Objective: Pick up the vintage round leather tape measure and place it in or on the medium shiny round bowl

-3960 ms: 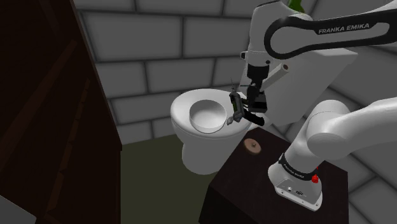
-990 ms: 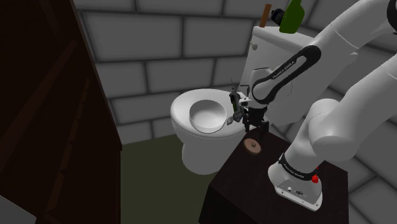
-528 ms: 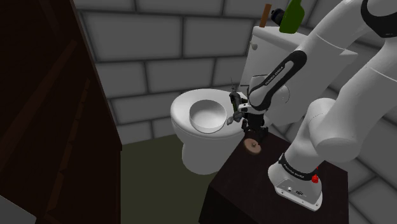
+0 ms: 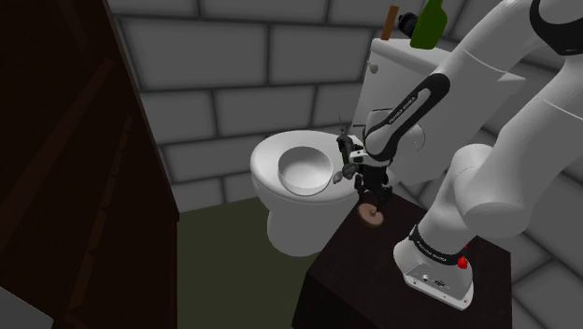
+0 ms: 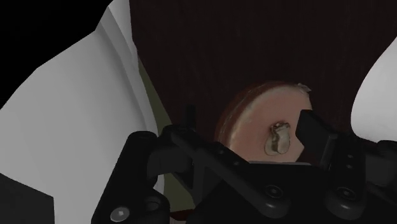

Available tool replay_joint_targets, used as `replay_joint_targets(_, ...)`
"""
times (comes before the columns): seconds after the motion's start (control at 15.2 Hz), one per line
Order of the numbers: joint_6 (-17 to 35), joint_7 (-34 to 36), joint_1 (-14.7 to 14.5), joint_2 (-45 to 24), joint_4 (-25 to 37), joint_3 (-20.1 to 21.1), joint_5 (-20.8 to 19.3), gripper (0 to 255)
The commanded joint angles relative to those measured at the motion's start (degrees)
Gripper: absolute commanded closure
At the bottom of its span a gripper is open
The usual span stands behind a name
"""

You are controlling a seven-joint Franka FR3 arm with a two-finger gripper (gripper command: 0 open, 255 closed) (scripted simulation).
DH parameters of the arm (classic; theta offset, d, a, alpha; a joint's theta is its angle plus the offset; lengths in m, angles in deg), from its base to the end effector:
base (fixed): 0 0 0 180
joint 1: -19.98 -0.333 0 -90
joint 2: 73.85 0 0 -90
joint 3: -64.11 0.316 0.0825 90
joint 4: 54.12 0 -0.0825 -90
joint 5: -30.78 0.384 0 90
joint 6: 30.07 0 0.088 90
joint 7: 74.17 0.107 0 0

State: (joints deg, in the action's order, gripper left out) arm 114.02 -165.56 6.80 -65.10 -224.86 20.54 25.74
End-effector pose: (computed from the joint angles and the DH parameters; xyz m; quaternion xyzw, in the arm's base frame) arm 0.2468 -0.1231 0.1787 -0.8207 -0.5434 0.0565 0.1674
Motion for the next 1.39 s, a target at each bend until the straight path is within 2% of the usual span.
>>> replay_joint_targets(0.0, -0.04, -0.02, -0.18, -0.75, -0.62, 0.01, 0.17, 255)
replay_joint_targets(0.4, -0.07, 0.56, 0.44, -0.05, -1.21, 0.09, -0.88, 255)
replay_joint_targets(0.46, -0.09, 0.04, -0.07, -0.66, -0.64, 0.01, 0.02, 255)
replay_joint_targets(0.79, -7.39, 5.39, 4.65, 7.66, -0.76, 2.37, -7.09, 255)
replay_joint_targets(0.99, -11.79, 7.26, 6.69, 12.10, -0.59, 3.88, -9.18, 255)
replay_joint_targets(1.06, -10.27, 6.58, 6.20, 10.71, -0.71, 3.33, -8.64, 255)
replay_joint_targets(1.12, -10.27, 6.58, 6.20, 10.72, -0.71, 3.32, -8.65, 0)
replay_joint_targets(1.32, -15.69, -12.62, -8.59, 1.73, 5.17, 1.58, 1.10, 0)
